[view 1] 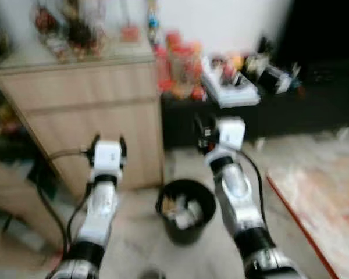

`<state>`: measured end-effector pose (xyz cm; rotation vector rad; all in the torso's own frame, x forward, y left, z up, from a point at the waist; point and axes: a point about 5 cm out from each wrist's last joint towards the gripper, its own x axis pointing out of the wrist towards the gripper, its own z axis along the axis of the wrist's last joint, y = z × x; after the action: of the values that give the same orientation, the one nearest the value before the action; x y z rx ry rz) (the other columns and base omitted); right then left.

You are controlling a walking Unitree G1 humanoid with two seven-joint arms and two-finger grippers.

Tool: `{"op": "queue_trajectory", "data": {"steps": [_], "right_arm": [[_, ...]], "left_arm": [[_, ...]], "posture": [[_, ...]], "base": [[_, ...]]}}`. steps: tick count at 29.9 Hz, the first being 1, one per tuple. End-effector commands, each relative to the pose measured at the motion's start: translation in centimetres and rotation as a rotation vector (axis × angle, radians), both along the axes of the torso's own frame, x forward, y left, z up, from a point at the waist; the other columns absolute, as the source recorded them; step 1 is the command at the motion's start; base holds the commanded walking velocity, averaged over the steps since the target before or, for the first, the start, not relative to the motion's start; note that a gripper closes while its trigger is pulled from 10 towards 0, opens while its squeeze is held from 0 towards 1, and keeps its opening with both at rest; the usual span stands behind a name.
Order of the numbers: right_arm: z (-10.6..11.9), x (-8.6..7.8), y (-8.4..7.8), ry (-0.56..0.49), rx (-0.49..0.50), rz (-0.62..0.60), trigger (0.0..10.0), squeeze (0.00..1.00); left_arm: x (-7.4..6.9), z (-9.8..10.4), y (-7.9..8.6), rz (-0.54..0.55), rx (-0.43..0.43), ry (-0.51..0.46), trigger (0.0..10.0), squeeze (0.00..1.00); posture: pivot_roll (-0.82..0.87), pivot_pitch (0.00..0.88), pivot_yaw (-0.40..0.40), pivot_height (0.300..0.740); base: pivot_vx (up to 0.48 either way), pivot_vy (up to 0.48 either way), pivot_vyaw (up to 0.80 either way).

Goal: Picking trash to rubbish bin

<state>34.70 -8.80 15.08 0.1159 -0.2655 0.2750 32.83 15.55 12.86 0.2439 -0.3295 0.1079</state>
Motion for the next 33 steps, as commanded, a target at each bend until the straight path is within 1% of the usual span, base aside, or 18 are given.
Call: {"op": "queue_trajectory", "data": {"steps": [1,5,11,14,15,16,17,18,19,21,22,23,25,26,28,30,32,33], "right_arm": [[0.5,0.1,-0.1,-0.022,0.005,-0.007,10.0,0.00],[0.5,0.1,-0.2,-0.022,0.010,-0.011,10.0,0.00],[0.3,0.1,-0.5,-0.018,0.007,-0.019,10.0,0.00],[-0.2,0.1,-0.8,-0.002,0.006,-0.029,10.0,0.00],[-0.6,0.0,-1.0,0.014,0.002,-0.037,10.0,0.00],[-1.9,-0.1,-1.8,0.060,-0.011,-0.063,10.0,0.00],[-1.9,-0.1,-1.8,0.060,-0.011,-0.063,10.0,0.00],[-2.6,-0.1,-2.1,0.085,-0.018,-0.077,10.0,0.00],[-4.4,-0.4,-3.5,0.164,-0.012,-0.125,10.0,0.00],[-6.2,-0.9,-5.0,0.239,-0.009,-0.174,10.0,0.00],[-7.7,-1.4,-6.2,0.306,-0.001,-0.215,10.0,0.00],[-9.4,-2.2,-7.5,0.385,-0.012,-0.269,10.0,0.00],[-10.8,-3.0,-8.5,0.452,0.007,-0.303,10.0,0.00],[-12.3,-4.0,-9.2,0.526,0.014,-0.335,10.0,0.00],[-13.5,-4.9,-9.7,0.585,0.015,-0.358,10.0,0.00],[-15.1,-6.2,-10.4,0.664,0.010,-0.386,10.0,0.00],[-15.2,-6.3,-10.5,0.670,0.009,-0.388,10.0,0.00],[-17.0,-8.2,-11.6,0.763,-0.016,-0.423,10.0,0.00]], "left_arm": [[0.4,1.0,-0.4,-0.017,-0.004,-0.033,10.0,0.00],[0.4,1.0,-0.4,-0.019,-0.006,-0.032,10.0,0.00],[0.4,0.5,-0.2,-0.020,-0.007,-0.006,10.0,0.00],[0.5,-0.7,0.3,-0.021,-0.013,0.058,10.0,0.00],[0.5,-1.2,0.5,-0.024,-0.008,0.081,10.0,0.00],[0.4,-2.1,0.6,-0.041,0.009,0.129,10.0,0.00],[0.4,-2.1,0.6,-0.041,0.009,0.129,10.0,0.00],[0.3,-2.4,0.7,-0.052,0.019,0.152,10.0,0.00],[0.1,-3.3,0.8,-0.070,0.028,0.195,10.0,0.00],[-0.1,-4.2,1.0,-0.087,0.032,0.251,10.0,0.00],[-0.3,-5.0,1.4,-0.081,0.050,0.292,10.0,0.00],[-0.6,-6.0,1.8,-0.096,0.048,0.348,10.0,0.00],[-0.9,-6.7,2.1,-0.097,0.061,0.380,10.0,0.00],[-1.3,-7.7,2.6,-0.081,0.060,0.437,10.0,0.00],[-1.7,-8.6,3.0,-0.069,0.056,0.487,10.0,0.00],[-2.2,-9.3,3.5,-0.050,0.047,0.520,10.0,0.00],[-2.2,-9.3,3.5,-0.049,0.046,0.522,10.0,0.00],[-2.9,-10.3,4.0,-0.039,0.031,0.571,10.0,0.00]], "posture": [[0.19,0.000,-0.006,0.740],[0.18,0.000,-0.006,0.740],[0.18,0.000,-0.005,0.740],[0.17,0.000,-0.004,0.740],[0.17,0.000,-0.004,0.740],[0.17,0.000,-0.004,0.740],[0.17,0.000,-0.004,0.740],[0.17,0.000,-0.004,0.740],[0.17,0.000,-0.004,0.740],[0.17,0.000,-0.004,0.740],[0.17,0.000,-0.005,0.740],[0.17,0.000,-0.005,0.740],[0.17,0.000,-0.005,0.740],[0.17,0.000,-0.005,0.740],[0.17,0.000,-0.005,0.740],[0.17,0.000,-0.005,0.740],[0.17,0.000,-0.005,0.740],[0.16,0.000,-0.004,0.740]], "base": [[-0.289,0.000,0.00],[-0.285,0.000,0.00],[-0.284,0.000,0.00],[-0.267,0.000,0.00],[0.000,0.000,0.00],[0.000,0.000,0.00],[0.000,0.000,0.00],[0.000,0.000,0.00],[0.000,0.000,0.00],[0.000,0.000,0.00],[0.000,0.000,0.00],[0.000,0.000,0.00],[0.000,0.000,0.00],[0.000,0.000,0.00],[0.000,0.000,0.00],[0.000,0.000,0.00],[0.000,0.000,0.00],[0.000,0.000,0.00]]}}
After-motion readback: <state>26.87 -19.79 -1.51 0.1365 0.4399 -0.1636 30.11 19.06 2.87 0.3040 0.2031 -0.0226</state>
